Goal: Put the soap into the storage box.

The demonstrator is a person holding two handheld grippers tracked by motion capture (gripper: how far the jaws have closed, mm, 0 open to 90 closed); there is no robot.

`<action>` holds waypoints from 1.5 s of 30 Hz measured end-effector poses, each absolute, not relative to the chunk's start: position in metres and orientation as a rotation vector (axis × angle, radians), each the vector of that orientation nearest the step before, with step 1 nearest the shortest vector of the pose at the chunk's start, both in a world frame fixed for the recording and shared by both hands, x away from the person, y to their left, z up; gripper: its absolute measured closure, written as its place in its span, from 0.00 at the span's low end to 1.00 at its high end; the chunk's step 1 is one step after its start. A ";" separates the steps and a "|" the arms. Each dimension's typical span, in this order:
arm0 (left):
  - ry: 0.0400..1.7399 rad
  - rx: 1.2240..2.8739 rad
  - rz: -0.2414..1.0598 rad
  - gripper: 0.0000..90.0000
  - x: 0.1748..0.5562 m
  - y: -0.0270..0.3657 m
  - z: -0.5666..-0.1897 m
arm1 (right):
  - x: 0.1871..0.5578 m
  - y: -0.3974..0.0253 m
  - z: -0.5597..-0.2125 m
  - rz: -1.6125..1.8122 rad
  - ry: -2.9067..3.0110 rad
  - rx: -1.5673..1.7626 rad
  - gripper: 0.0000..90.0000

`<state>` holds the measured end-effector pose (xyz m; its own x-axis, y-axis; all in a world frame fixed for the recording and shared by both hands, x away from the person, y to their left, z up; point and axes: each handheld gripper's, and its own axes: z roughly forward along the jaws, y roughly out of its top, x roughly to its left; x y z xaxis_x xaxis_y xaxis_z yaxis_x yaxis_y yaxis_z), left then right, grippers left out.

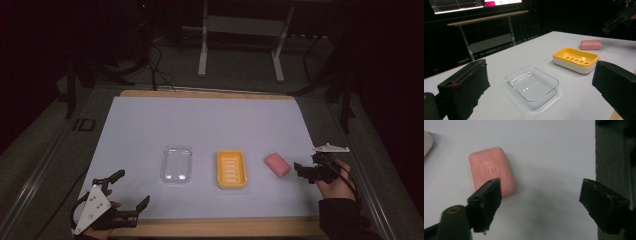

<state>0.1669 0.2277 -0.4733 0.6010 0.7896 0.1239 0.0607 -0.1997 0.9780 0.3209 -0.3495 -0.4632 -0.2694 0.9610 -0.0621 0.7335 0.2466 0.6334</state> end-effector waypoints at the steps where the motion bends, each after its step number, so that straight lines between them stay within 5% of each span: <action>1: 0.716 1.657 0.775 0.01 0.167 0.228 -0.473 | 0.322 -0.350 -0.462 0.677 2.105 1.609 0.21; 31: 0.711 1.673 0.787 0.01 0.166 0.226 -0.474 | 0.330 -0.352 -0.478 0.049 2.598 1.965 0.23; 45: 0.712 1.671 0.787 0.01 0.166 0.227 -0.474 | 0.324 -0.344 -0.483 -0.098 2.884 1.723 0.18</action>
